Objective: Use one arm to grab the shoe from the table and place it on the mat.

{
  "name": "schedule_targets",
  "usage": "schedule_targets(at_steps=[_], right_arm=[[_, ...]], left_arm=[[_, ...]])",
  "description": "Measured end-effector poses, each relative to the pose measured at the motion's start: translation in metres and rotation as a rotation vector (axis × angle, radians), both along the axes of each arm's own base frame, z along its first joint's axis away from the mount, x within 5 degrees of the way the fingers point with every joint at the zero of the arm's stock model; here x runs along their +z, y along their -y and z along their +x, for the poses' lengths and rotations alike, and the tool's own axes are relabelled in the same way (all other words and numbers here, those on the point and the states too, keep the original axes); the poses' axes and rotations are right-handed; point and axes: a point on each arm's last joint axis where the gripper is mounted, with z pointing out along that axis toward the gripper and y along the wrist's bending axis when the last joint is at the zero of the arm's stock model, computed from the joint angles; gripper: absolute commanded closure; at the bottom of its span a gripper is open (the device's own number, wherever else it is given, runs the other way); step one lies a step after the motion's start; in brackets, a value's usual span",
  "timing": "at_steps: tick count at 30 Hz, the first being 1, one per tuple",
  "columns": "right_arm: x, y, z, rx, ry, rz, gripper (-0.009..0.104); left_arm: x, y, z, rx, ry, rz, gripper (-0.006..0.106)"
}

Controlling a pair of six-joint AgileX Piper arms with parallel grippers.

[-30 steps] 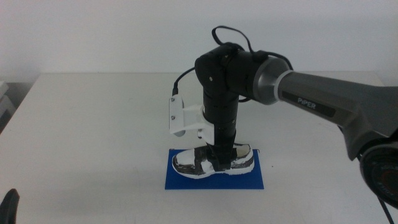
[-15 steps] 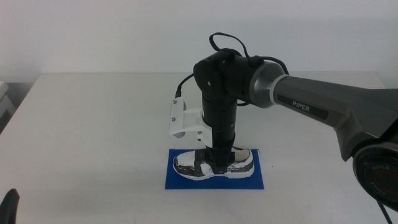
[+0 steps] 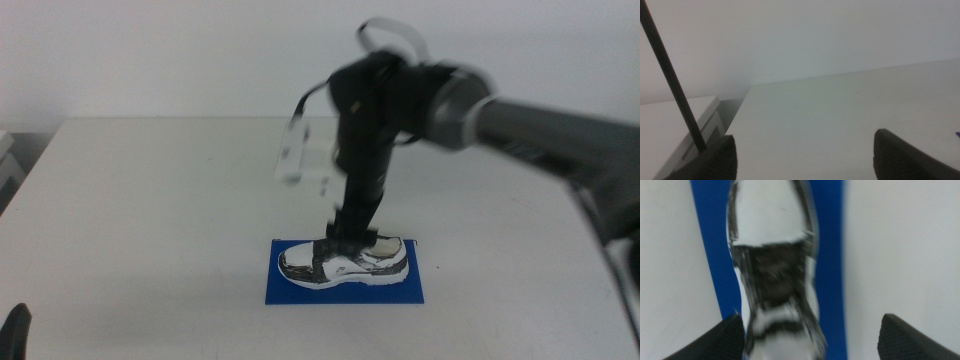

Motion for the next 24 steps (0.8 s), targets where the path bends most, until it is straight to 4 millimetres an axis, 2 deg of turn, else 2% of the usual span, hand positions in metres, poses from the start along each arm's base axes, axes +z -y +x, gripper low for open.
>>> schedule_targets(at_steps=[3,8,13,18,21,24], right_arm=[[0.036,0.021,-0.007,-0.12,0.052,0.069,0.019],[0.094,0.081,-0.033,-0.383,0.207,0.24,0.025],[0.124,0.146,-0.064,-0.658,0.347,0.456,0.03],[0.136,0.206,-0.109,-0.878,0.496,0.638,0.031],[0.126,0.236,-0.14,-0.966,0.605,0.705,0.031],[0.111,0.256,-0.173,-1.019,0.717,0.767,0.031]], left_arm=[[0.0,0.0,0.0,0.0,0.0,0.0,0.007],[0.0,0.0,0.0,0.0,0.0,0.0,0.007],[0.0,0.0,0.0,0.0,0.0,0.0,0.007],[0.0,0.0,0.0,0.0,0.0,0.0,0.007],[0.0,0.0,0.0,0.0,0.0,0.0,0.007],[0.0,0.0,0.0,0.0,0.0,0.0,0.007]])
